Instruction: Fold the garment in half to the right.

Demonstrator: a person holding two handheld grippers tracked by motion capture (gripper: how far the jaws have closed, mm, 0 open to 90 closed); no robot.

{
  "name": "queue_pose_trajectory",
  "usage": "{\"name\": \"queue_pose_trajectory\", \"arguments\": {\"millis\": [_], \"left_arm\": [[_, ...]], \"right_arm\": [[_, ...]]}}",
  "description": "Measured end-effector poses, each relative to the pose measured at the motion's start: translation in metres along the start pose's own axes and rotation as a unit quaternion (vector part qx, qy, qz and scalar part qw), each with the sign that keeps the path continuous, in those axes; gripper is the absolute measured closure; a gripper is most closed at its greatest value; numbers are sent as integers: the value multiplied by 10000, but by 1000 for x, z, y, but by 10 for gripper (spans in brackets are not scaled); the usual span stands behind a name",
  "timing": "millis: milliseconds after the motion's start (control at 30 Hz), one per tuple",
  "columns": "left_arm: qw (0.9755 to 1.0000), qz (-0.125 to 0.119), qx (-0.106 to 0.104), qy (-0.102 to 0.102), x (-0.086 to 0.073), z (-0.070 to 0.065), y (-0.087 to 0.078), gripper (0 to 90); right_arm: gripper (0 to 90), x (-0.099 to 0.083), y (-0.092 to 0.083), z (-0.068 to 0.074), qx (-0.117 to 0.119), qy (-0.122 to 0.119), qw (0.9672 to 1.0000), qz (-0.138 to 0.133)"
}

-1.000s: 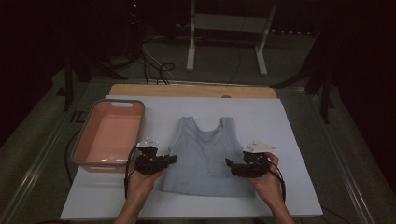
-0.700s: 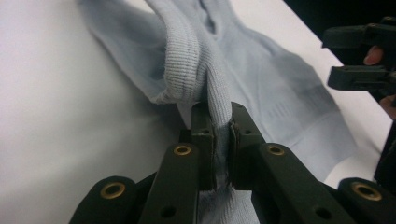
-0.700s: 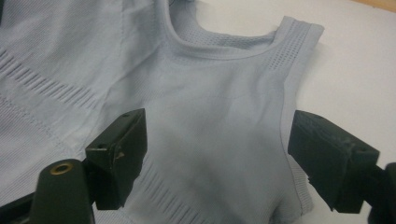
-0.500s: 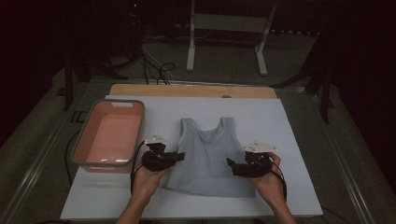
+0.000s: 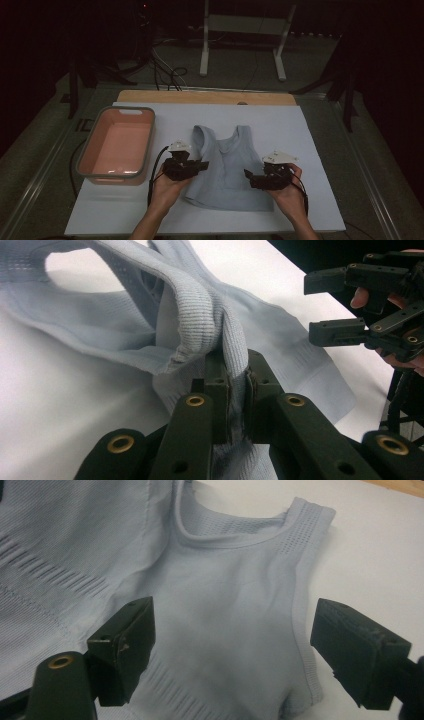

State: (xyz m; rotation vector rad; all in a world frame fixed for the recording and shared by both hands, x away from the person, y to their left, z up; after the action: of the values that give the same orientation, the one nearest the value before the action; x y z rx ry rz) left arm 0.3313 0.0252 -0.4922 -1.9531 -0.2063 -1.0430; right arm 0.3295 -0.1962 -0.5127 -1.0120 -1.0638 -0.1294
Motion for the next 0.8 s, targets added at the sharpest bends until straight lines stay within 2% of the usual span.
{"name": "queue_pose_trajectory", "arguments": {"millis": [800], "left_arm": [[9993,14,-265,275,17,-33,33,838]], "right_arm": [[173,-1,-17,-19,-193,161,9995,-170]]}}
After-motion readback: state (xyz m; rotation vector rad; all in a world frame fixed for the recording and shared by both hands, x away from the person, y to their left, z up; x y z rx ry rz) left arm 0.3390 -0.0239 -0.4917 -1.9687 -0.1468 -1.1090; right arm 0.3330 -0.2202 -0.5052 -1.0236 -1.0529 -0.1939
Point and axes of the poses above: each handheld gripper's, and its own axes: y roughly forward along the jaws, x roughly out of its top, z roughly to its left, the point moved 7 cm from there along y, roughly forward along the jaws, and after that the axes turned 11 degrees about x, right-handed, at the moved point
